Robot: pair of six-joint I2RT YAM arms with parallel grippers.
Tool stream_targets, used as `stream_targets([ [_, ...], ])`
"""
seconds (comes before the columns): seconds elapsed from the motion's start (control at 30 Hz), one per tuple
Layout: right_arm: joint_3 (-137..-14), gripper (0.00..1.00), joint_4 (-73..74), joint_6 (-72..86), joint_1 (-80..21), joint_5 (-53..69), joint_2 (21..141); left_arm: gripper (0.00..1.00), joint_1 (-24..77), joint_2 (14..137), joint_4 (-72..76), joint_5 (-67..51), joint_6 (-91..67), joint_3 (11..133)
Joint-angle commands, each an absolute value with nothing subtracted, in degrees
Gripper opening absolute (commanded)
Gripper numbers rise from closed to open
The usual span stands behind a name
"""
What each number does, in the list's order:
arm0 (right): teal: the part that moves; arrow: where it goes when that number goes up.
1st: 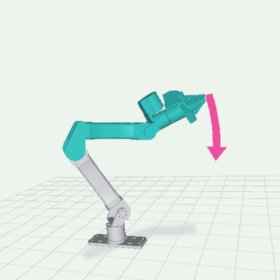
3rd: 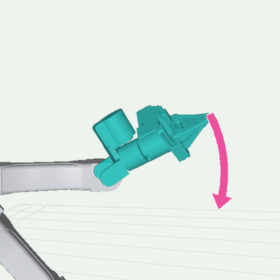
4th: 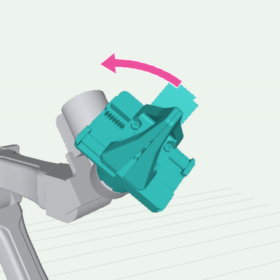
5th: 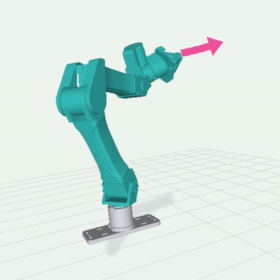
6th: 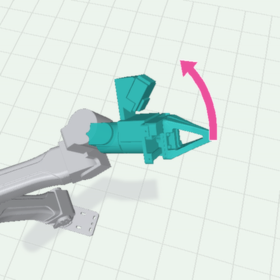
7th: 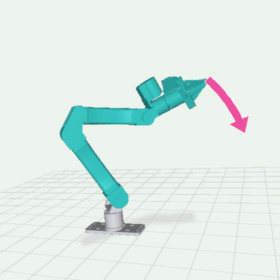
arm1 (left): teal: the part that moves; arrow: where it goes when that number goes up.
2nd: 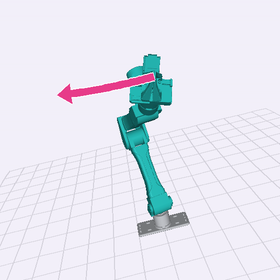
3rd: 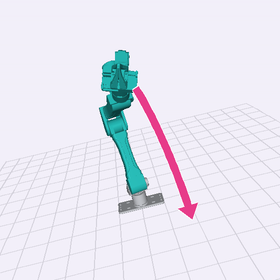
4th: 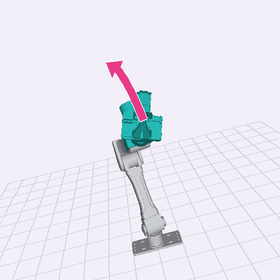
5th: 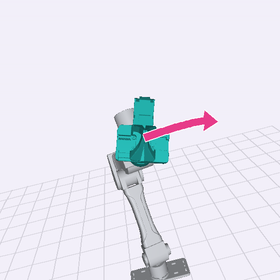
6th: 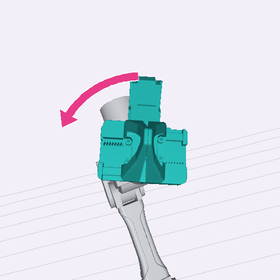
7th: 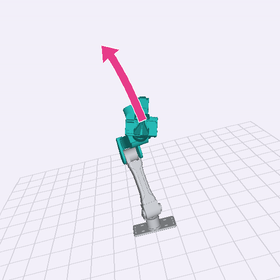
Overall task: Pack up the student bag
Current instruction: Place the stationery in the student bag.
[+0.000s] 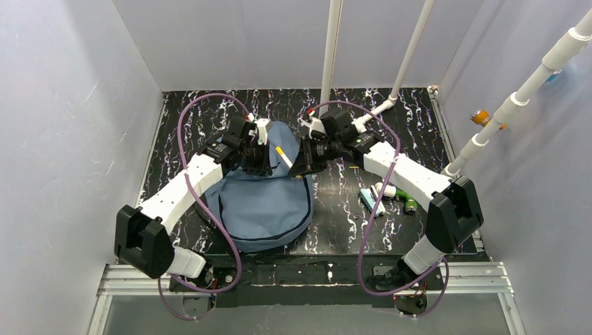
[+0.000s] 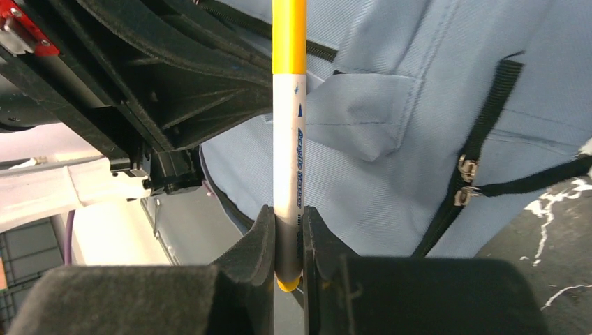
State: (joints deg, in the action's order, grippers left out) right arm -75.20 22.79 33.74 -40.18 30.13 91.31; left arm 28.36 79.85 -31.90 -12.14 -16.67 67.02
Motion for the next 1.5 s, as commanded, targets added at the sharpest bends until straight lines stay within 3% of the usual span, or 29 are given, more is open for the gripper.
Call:
stream_targets([
  [0.0, -77.0, 0.01, 24.9, 36.0, -43.3, 31.5, 91.9, 0.04, 29.1, 77.9, -32.4, -14.6, -19.0, 64.5],
  [0.17, -73.2, 0.01, 25.0, 37.9, -45.5, 27.9, 92.2, 0.1, 29.1, 79.3, -31.6, -15.2, -17.9, 65.5],
  [0.4, -66.1, 0.01, 22.8, 38.4, -45.9, 23.4, 91.7, 0.34, 29.1, 82.1, -36.4, -6.0, -15.2, 75.7],
  [0.6, -64.8, 0.01, 22.8, 37.0, -46.0, 22.3, 91.1, 0.45, 29.1, 88.6, -38.1, -3.1, -11.9, 82.0],
  [0.73, -64.9, 0.01, 24.2, 35.3, -46.0, 21.8, 89.7, 0.47, 29.1, 91.1, -41.0, -3.1, -11.1, 82.4],
  [0.87, -64.0, 0.01, 22.5, 35.2, -46.0, 22.9, 89.5, 0.47, 29.9, 88.7, -38.6, -5.5, -5.3, 78.1],
  [1.07, -64.8, 0.01, 22.3, 34.5, -46.0, 24.5, 90.7, 0.54, 31.0, 82.3, -34.1, 0.8, 4.8, 69.8],
  [1.3, -65.2, 0.01, 22.3, 34.1, -46.0, 24.8, 91.3, 0.58, 31.7, 81.7, -35.0, -2.5, 5.9, 68.0],
  [1.47, -65.8, 0.01, 22.0, 34.7, -46.0, 24.9, 91.0, 0.55, 32.8, 84.5, -35.2, 6.1, 5.7, 68.7],
])
